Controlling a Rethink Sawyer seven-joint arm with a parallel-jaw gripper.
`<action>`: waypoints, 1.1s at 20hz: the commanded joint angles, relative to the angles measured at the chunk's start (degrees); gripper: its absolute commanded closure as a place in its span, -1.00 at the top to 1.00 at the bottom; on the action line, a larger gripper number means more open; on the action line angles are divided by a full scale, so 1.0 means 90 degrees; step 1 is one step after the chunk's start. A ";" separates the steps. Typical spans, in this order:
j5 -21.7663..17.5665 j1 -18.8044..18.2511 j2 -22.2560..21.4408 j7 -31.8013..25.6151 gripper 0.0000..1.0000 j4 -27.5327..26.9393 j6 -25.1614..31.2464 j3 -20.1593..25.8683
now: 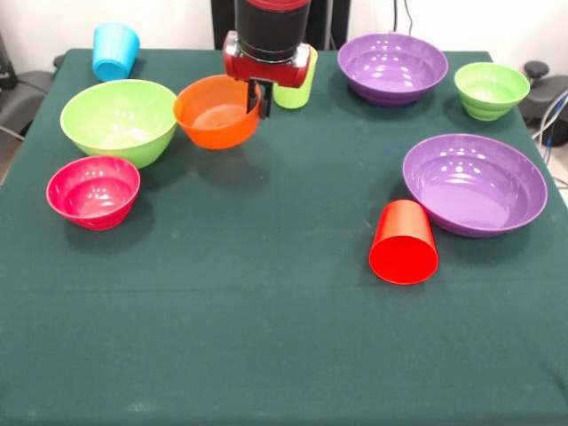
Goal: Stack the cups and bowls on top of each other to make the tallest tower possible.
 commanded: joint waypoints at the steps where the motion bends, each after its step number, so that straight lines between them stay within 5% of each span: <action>1: 0.0264 0.0531 -0.0122 0.1319 -1.00 0.0115 0.0223 -0.0288; 6: 0.0369 0.0909 -0.0511 0.1405 -1.00 0.0350 0.0369 -0.0729; 22: 0.1053 0.1232 -0.1108 0.1133 -1.00 0.1022 0.0598 -0.1069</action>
